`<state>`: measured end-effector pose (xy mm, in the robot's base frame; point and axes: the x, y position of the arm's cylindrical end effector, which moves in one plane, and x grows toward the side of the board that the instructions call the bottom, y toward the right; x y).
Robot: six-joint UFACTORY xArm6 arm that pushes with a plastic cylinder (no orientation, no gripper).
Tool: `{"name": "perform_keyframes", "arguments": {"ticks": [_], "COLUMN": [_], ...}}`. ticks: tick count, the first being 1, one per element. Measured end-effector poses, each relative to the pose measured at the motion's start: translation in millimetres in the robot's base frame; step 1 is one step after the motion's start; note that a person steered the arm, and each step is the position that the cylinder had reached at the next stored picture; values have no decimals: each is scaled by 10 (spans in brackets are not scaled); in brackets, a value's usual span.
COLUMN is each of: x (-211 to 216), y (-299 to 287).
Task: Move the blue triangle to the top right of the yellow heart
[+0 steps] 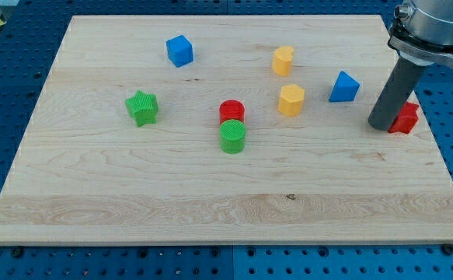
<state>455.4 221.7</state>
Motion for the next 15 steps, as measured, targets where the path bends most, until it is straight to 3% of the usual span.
{"name": "perform_keyframes", "arguments": {"ticks": [15], "x": [-599], "y": [-575]}}
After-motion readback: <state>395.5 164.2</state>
